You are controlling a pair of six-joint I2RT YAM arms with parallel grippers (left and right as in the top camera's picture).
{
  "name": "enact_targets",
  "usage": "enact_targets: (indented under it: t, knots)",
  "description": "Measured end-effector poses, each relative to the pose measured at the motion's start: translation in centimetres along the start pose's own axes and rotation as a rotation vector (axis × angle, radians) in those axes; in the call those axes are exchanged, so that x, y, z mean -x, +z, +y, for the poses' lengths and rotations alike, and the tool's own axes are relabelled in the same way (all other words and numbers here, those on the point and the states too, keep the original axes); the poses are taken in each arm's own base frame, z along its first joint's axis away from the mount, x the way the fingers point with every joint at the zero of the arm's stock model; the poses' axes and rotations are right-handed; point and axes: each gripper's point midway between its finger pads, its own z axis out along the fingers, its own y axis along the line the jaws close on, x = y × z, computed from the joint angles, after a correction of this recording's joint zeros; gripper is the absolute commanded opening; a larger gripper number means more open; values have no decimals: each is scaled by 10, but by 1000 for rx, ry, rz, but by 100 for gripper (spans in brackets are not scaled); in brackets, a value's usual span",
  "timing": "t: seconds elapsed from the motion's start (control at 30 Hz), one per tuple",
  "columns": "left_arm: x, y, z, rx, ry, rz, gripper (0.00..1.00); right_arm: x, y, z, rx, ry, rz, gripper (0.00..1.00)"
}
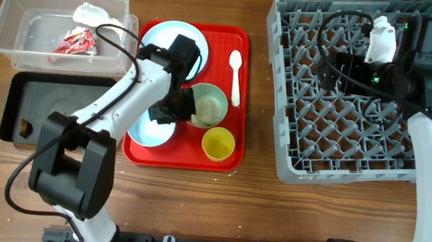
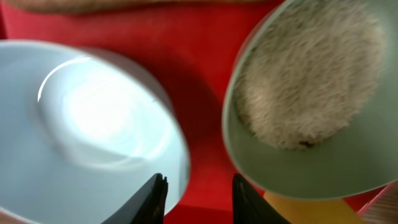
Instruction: Sort waste into correct bins and load items into the dishwasher rack
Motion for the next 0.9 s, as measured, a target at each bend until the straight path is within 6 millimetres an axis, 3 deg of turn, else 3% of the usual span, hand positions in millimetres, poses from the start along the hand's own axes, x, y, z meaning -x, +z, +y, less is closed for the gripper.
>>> enact_targets:
  t: [0.17, 0.3, 0.4, 0.53, 0.7, 0.77, 0.9]
  knots:
    - [15, -11, -13, -40, 13, -57, 38, 2, 0, 0, 0, -3, -8, 100]
    - [61, -49, -50, -153, 152, -252, 43, 2, 0, 0, 0, -3, -7, 100]
    - [61, -53, -73, -169, 319, -309, 44, 2, 0, 0, 0, -3, -7, 100]
    - [41, -29, -101, -151, 477, -270, 44, 2, 0, 0, 0, -2, -7, 100]
    - [24, 12, -118, -114, 557, -193, 43, 2, 0, 0, 0, -2, -7, 100]
    - [20, 14, -124, -116, 574, -194, 42, 2, 0, 0, 0, 0, -7, 100]
    - [7, 26, -137, -111, 618, -179, 29, 2, 0, 0, 0, 1, -7, 100]
